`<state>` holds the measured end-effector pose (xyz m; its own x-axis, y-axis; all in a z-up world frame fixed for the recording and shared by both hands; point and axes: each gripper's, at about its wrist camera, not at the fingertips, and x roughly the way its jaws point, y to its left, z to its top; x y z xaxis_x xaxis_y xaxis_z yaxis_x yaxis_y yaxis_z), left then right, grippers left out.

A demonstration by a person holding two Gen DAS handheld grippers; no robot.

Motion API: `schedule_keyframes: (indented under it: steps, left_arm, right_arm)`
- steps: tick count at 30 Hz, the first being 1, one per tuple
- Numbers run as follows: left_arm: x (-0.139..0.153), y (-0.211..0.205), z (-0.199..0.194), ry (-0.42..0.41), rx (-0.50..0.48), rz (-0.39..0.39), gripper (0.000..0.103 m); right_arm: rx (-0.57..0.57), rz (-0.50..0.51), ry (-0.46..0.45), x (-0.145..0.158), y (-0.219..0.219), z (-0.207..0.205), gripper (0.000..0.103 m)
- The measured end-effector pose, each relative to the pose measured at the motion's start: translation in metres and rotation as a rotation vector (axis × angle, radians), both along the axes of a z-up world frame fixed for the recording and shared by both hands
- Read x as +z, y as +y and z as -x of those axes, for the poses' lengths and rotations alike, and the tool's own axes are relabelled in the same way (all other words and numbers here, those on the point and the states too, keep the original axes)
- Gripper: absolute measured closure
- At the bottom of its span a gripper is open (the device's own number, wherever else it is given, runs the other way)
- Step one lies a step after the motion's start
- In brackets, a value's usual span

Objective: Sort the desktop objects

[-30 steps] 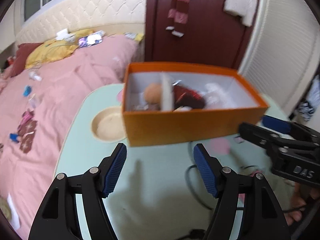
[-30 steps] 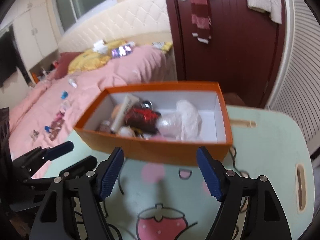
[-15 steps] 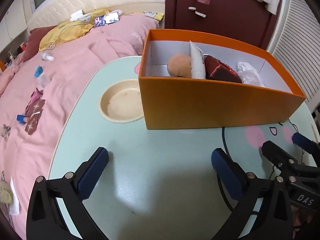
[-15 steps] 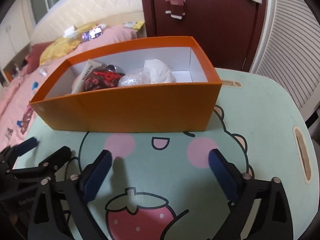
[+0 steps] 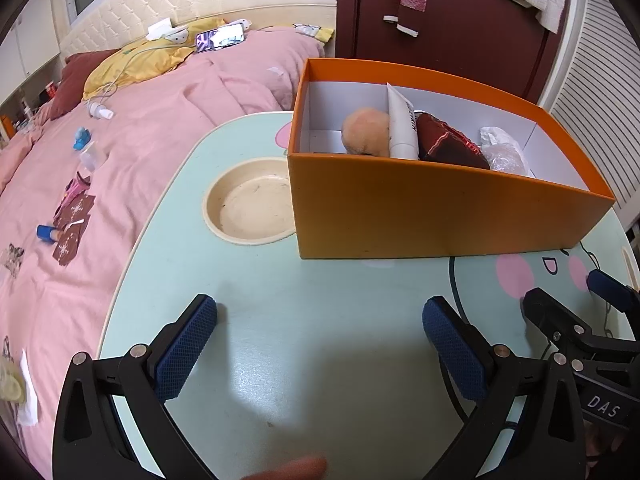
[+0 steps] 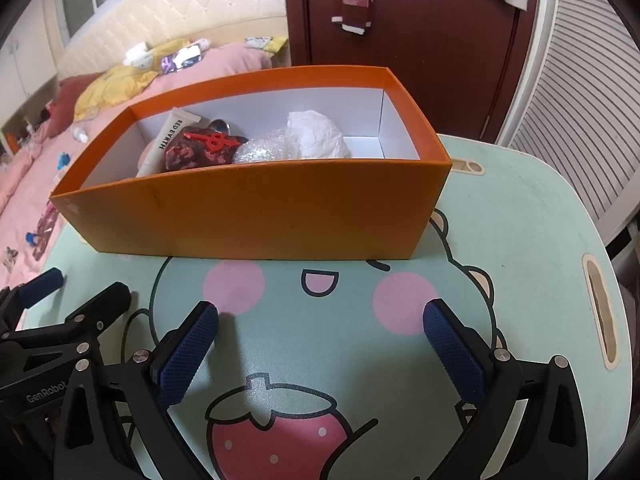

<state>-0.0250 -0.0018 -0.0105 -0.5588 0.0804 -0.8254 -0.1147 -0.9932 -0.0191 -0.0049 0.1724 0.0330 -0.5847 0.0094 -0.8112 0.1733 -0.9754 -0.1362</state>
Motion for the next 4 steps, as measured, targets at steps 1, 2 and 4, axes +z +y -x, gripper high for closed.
schedule_keyframes:
  steps: [1, 2, 4]
  left_arm:
    - [0.0000, -0.0001, -0.0004, 0.000, 0.001, 0.000, 0.000]
    - [0.0000, -0.0002, -0.0004, 0.000, 0.001, 0.000, 0.000]
    - [0.0000, -0.0003, -0.0004, 0.001, 0.002, 0.000, 0.000]
  right_arm:
    - [0.000, -0.001, 0.000, 0.0001, -0.0001, -0.0001, 0.000]
    - [0.000, -0.002, 0.000, 0.0001, -0.0002, -0.0001, 0.000]
    - [0.000, -0.004, 0.000, 0.0000, -0.0005, 0.0001, 0.000]
